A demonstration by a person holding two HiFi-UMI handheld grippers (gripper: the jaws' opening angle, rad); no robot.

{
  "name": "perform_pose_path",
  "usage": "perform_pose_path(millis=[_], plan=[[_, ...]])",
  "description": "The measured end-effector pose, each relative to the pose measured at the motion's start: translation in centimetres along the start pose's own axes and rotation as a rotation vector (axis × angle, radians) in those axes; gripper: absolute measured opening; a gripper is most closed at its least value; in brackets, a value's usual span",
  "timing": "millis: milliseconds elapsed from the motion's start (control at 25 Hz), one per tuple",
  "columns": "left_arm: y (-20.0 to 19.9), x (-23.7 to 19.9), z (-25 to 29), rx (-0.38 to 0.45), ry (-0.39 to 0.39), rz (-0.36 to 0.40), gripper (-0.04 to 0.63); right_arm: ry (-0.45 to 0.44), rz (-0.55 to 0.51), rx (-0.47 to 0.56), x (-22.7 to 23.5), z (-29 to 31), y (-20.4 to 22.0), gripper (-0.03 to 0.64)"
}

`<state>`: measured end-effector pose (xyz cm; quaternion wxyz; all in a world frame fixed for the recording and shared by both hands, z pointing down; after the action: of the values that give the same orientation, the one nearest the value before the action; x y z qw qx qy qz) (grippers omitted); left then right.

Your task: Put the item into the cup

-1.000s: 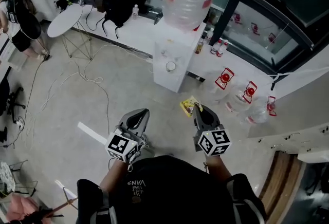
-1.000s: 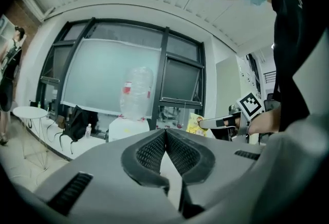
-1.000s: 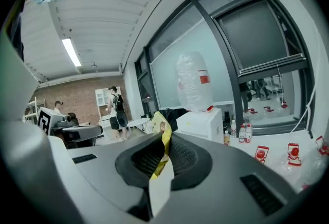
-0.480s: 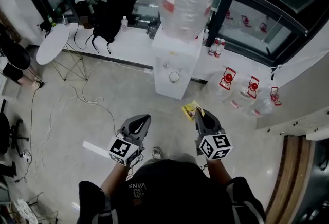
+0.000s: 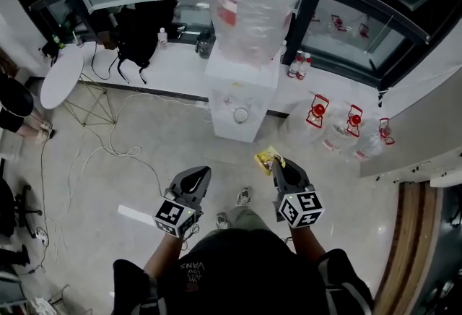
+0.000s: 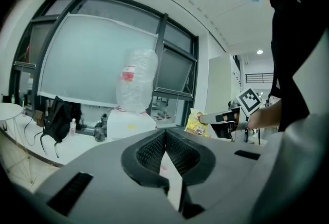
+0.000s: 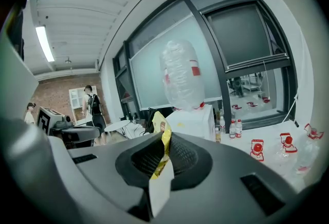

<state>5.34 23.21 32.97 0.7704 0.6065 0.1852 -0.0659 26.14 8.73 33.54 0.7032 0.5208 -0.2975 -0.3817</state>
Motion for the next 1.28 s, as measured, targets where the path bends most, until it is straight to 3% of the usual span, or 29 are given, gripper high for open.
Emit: perform_pose_path(millis=[280,680,880,1120,1280], plan=[[-1.3,-2.1,5.8,-0.017,-0.021,0.018,0.018,-0.038,-0.022,0.002,4.3,5.4,-1.1,0.052],[-0.7,-6.9,12.6,-0.087,-0.048,0.049,0.018,-0.082,-0.044,-0.078,8.0,11.6,0.4,0.052],[-1.1,-11.5,14.3,-0.131,0.018,0.056,0.018,-0.025,-0.033,-0.106,6.5,14.9,0.7,0.052],[-2.8,-16.9,16.0,-0.164,0.144,0.136,0.018,0.125,-0.039,-0.131,3.9,19.3,0.8,0.052],[-2.7,-20.5,16.6,-0.184,0.202,0.144,0.018,0.185,-0.025,-0.155,1.9,22.4,1.6,0.051]])
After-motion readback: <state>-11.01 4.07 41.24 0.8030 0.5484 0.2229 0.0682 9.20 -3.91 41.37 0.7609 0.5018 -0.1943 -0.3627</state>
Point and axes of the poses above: the fingertips, and each gripper's own axes: z forward along the fingers, x to its right, y out of its underside, the point moved 6 cm from there along -z, backward along the fingers, and after that the axes turned 14 degrees about -z, right-handed, at the moved point
